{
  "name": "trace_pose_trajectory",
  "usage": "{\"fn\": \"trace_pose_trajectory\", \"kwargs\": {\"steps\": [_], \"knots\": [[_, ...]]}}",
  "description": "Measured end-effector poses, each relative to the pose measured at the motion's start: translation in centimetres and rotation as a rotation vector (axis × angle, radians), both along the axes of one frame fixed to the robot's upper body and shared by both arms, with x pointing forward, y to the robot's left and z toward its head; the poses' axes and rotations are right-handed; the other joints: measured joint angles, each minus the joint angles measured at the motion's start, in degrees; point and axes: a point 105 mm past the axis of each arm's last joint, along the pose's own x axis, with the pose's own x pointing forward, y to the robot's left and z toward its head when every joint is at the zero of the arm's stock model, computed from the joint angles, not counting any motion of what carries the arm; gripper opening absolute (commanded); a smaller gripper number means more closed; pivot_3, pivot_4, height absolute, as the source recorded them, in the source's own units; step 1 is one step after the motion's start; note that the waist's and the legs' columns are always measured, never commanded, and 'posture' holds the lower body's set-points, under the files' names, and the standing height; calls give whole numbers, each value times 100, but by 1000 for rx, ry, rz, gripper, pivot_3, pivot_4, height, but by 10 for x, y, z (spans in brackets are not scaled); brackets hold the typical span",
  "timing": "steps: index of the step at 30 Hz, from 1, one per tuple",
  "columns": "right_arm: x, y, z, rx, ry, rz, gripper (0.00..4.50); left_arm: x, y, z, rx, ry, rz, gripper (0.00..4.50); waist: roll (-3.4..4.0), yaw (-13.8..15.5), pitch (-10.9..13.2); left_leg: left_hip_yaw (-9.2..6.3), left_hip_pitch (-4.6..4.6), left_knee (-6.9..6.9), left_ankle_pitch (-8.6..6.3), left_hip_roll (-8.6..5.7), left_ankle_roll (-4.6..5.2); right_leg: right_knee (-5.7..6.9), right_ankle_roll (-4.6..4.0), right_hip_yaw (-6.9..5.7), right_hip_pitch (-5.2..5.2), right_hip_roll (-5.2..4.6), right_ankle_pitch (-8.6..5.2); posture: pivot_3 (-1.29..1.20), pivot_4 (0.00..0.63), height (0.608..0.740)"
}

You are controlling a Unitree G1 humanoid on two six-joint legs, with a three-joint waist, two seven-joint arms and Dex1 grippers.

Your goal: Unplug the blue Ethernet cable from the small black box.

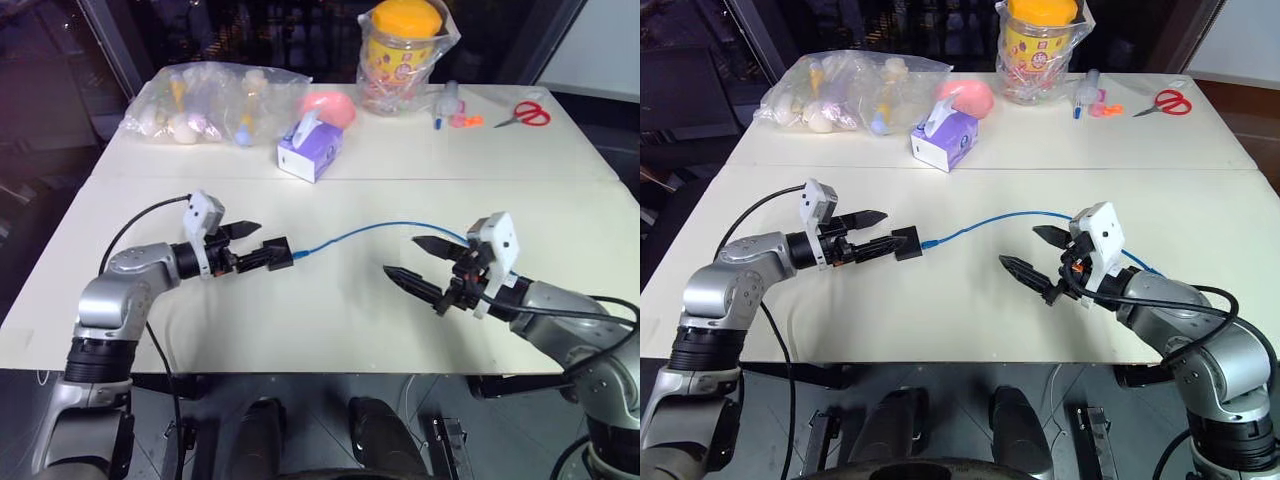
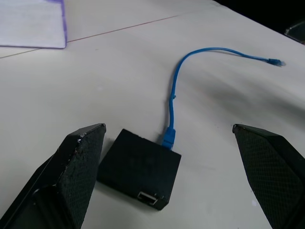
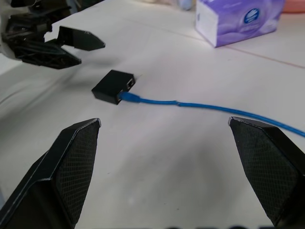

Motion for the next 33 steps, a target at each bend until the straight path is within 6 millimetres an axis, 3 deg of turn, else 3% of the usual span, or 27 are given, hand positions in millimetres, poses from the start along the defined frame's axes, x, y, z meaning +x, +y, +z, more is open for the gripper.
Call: {"fn": "trace_pose_trajectory", "kwargs": {"steps": [7,14,33], "knots": [[0,-1,-3,-15,15,14,4500,-1,7,-3,15,7,23,4429,-1,-4,0,0,0,0,0,0,0,0,0,0,-1,1,0,0,150,740],[1,1,-8,-35,34,35,4500,-2,41,2,86,5,61,4429,-1,-15,0,4,0,-3,0,3,0,0,-2,0,-5,1,0,0,150,740],[8,9,-8,-51,17,61,4500,0,41,1,71,2,70,4429,-7,-10,-1,5,-4,-1,0,3,0,0,-2,-1,-8,0,0,0,150,740]]}}
